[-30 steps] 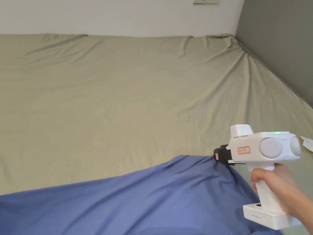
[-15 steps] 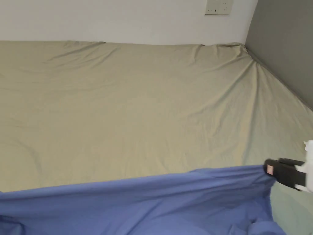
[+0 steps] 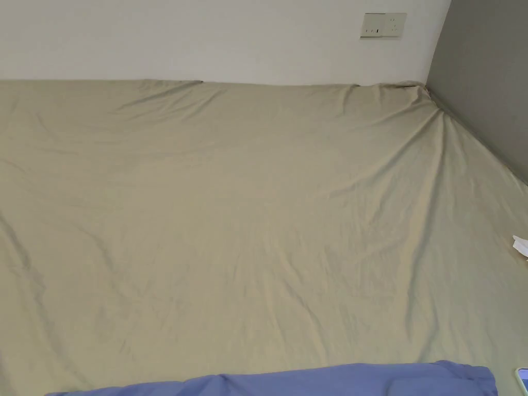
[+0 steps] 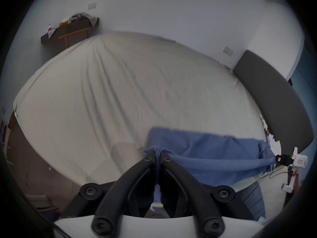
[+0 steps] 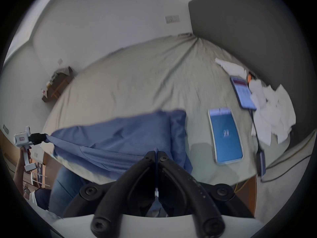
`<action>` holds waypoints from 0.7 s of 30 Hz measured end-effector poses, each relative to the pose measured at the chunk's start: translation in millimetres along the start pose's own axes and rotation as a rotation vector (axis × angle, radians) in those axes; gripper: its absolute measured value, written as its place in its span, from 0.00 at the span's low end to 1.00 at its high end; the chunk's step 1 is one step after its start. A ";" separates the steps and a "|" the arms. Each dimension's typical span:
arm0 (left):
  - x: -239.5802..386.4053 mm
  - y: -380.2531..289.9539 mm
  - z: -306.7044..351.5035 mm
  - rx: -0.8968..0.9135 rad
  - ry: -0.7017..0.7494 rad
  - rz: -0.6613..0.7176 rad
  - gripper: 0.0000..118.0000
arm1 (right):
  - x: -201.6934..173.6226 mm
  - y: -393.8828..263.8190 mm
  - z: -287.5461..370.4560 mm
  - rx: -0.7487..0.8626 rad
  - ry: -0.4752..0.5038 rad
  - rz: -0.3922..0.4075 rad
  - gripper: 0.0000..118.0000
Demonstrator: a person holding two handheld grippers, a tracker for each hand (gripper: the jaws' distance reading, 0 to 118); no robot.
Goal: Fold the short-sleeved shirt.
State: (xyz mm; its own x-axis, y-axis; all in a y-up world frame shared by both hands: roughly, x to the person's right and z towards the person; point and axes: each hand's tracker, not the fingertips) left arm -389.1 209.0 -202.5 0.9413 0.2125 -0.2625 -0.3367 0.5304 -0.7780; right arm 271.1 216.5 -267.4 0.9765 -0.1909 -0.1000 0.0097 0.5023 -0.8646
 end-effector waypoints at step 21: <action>27.8 29.5 180.5 0.621 -0.047 0.063 0.01 | -23.0 53.2 177.4 0.696 -0.083 -0.114 0.00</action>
State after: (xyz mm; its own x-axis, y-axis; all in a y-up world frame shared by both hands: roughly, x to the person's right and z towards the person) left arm -377.6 378.7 -129.7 0.9216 0.2875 -0.2607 -0.3573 0.8908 -0.2809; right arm 287.3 397.2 -223.7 0.9742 -0.2229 0.0342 0.2207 0.9108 -0.3489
